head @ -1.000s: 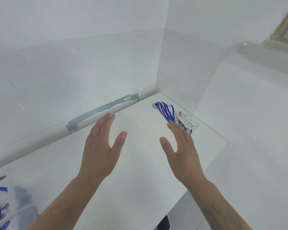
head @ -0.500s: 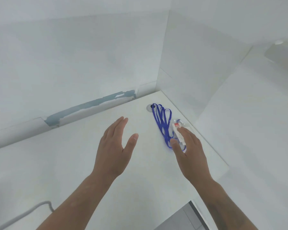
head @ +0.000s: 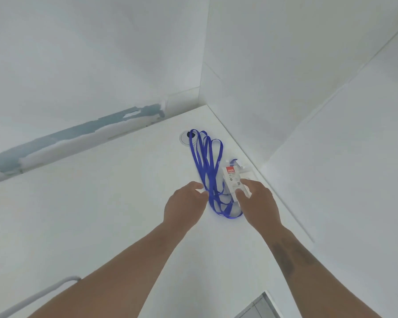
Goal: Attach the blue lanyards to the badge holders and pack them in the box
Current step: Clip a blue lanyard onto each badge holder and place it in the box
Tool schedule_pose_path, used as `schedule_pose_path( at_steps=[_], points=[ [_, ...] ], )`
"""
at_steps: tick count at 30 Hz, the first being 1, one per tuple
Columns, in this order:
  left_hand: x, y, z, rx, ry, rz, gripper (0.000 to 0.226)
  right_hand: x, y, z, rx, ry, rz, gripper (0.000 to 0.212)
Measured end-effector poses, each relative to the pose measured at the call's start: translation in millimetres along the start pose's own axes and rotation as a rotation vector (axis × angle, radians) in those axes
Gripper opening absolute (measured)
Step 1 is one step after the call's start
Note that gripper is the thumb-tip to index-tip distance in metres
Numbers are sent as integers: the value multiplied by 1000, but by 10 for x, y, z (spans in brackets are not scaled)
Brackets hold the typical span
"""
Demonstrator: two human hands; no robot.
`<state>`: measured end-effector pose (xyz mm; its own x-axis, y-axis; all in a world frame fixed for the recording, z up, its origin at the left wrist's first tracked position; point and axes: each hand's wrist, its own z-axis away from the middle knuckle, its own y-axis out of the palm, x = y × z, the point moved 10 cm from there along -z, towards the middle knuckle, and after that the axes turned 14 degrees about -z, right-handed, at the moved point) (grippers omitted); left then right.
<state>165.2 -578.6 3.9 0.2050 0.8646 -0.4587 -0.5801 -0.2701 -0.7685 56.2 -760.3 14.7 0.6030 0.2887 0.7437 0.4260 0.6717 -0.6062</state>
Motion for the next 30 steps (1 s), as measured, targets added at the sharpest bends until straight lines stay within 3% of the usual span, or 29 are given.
schedule_pose_path(
  at_steps=[9, 16, 24, 28, 30],
  points=[
    [-410, 393, -1069, 14, -101, 29, 37, -186, 254, -551, 48, -27, 34, 38],
    [-521, 534, -1457, 24, -130, 178, 17, -296, 258, -752, 63, -63, 61, 37],
    [-529, 390, -1440, 98, -73, 427, 5, -142, 158, -932, 38, -78, -29, 42],
    [-626, 252, -1367, 139, 30, 393, 14, 65, 129, -1028, 57, -140, -27, 48],
    [-661, 196, -1347, 146, 62, 380, 18, 142, 160, -1059, 114, -164, -13, 40]
  ],
)
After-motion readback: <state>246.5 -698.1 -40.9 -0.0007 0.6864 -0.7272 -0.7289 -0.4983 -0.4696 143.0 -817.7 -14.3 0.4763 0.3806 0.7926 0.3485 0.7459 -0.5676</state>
